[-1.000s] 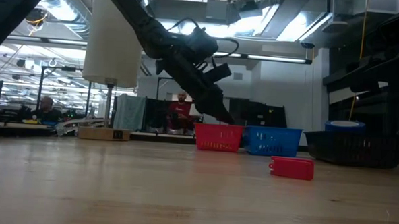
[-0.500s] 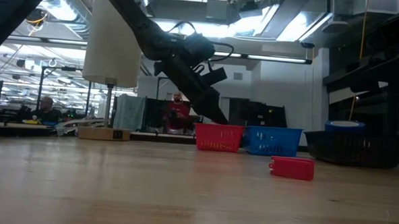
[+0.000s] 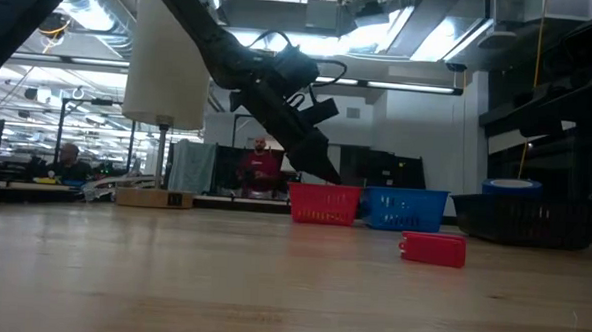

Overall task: Pick and place Stapler, Stapler remover, tape
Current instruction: Put the red mini-stapler into the red bin

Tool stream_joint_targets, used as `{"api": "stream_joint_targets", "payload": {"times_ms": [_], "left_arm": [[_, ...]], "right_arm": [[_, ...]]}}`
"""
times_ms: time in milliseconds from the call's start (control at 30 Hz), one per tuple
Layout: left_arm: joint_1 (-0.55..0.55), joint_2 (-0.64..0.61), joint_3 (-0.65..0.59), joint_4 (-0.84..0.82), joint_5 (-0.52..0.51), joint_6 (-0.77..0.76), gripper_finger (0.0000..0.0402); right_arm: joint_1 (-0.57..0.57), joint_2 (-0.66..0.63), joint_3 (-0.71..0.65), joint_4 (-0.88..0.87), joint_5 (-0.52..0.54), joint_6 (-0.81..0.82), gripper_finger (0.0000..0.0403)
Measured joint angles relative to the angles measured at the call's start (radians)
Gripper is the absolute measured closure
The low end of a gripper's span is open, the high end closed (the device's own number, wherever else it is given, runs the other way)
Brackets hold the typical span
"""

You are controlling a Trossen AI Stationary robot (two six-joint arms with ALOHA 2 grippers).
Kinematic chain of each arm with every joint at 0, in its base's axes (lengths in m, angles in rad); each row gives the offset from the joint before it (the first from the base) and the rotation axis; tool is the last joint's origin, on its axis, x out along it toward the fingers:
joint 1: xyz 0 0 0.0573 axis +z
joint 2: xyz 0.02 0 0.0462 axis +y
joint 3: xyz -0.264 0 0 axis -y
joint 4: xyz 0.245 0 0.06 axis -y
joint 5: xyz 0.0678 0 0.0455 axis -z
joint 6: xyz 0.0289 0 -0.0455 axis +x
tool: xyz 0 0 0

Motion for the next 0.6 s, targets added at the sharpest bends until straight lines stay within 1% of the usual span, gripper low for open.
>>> {"api": "stream_joint_targets", "payload": {"times_ms": [133,333,467,600], "left_arm": [[-0.001,-0.009,0.000,-0.009,-0.001,0.027,0.0197],[-0.021,-0.057,0.000,-0.003,0.002,0.117,0.0201],[-0.043,-0.065,0.000,0.001,0.036,0.188,0.0205],[-0.064,-0.065,0.000,0.017,0.083,0.217,0.0205]], "right_arm": [[0.000,0.000,0.000,0.000,0.000,0.000,0.0206],[0.000,0.000,0.000,0.000,0.000,0.000,0.0206],[0.000,0.000,0.000,0.000,0.000,0.000,0.0206],[0.000,0.000,0.000,0.000,0.000,0.000,0.0206]]}}
